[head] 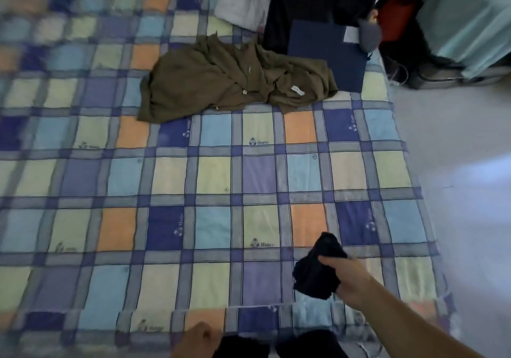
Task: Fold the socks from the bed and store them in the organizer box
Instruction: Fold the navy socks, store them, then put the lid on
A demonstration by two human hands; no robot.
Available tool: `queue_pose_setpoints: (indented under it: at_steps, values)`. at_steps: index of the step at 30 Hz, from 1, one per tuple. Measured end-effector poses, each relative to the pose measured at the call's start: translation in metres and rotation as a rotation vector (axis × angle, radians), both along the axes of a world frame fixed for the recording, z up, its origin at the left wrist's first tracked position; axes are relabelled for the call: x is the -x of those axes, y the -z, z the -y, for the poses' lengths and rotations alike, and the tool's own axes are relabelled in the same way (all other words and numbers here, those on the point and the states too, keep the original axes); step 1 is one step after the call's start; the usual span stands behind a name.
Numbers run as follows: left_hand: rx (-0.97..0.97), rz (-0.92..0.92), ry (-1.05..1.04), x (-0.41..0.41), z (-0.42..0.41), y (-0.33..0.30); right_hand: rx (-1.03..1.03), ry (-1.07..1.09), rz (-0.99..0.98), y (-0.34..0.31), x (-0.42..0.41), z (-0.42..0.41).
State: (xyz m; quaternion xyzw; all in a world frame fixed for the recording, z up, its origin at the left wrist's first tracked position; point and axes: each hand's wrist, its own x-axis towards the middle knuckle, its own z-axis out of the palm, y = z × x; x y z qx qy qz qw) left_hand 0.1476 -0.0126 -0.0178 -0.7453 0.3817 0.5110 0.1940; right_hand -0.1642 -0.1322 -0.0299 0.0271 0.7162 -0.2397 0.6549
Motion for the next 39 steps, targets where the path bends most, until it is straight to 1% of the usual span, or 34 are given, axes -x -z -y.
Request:
queue_pose_setpoints:
  at_steps: [3,4,6,8,11,15,17,20,23,24,26,30,32,36,39]
  values:
    - [-0.003,-0.133,-0.060,-0.010,-0.045,-0.045,0.009,-0.014,-0.060,-0.044,-0.004,-0.033]
    - [-0.008,-0.172,-0.108,-0.013,-0.058,-0.061,0.021,-0.017,-0.057,-0.056,-0.007,-0.043]
    - [0.002,-0.213,-0.269,-0.020,-0.080,-0.085,0.038,-0.077,-0.049,-0.076,-0.014,-0.058]
    - [0.046,-0.196,-0.437,-0.027,-0.098,-0.099,0.039,-0.183,-0.042,-0.088,-0.018,-0.067]
    - [0.162,-0.129,-0.665,-0.031,-0.115,-0.108,0.039,-0.341,-0.017,-0.094,-0.017,-0.073]
    - [0.288,-0.092,-0.917,-0.013,-0.135,-0.123,0.023,-0.567,-0.042,-0.089,-0.003,-0.065]
    - [0.297,-0.083,-0.951,0.005,-0.152,-0.131,0.028,-0.665,-0.086,-0.087,0.004,-0.057]
    - [0.277,-0.063,-0.884,0.027,-0.184,-0.143,0.052,-0.811,-0.155,-0.087,0.007,-0.045]
    - [0.245,-0.013,-0.848,0.038,-0.224,-0.149,0.075,-0.949,-0.184,-0.092,-0.002,-0.037]
    - [0.235,0.011,-0.860,0.039,-0.238,-0.149,0.087,-0.994,-0.184,-0.094,-0.009,-0.036]
    - [0.223,0.041,-0.963,0.040,-0.268,-0.147,0.116,-1.094,-0.187,-0.097,-0.028,-0.036]
    - [0.234,0.050,-1.346,0.043,-0.330,-0.141,0.171,-1.262,-0.149,-0.102,-0.087,-0.049]
    - [0.236,0.047,-1.467,0.044,-0.359,-0.137,0.193,-1.332,-0.108,-0.106,-0.126,-0.066]
    - [0.241,0.008,-1.531,0.041,-0.412,-0.127,0.239,-1.489,-0.061,-0.114,-0.203,-0.116]
    - [0.255,-0.005,-1.491,0.028,-0.453,-0.121,0.266,-1.572,-0.041,-0.122,-0.254,-0.160]
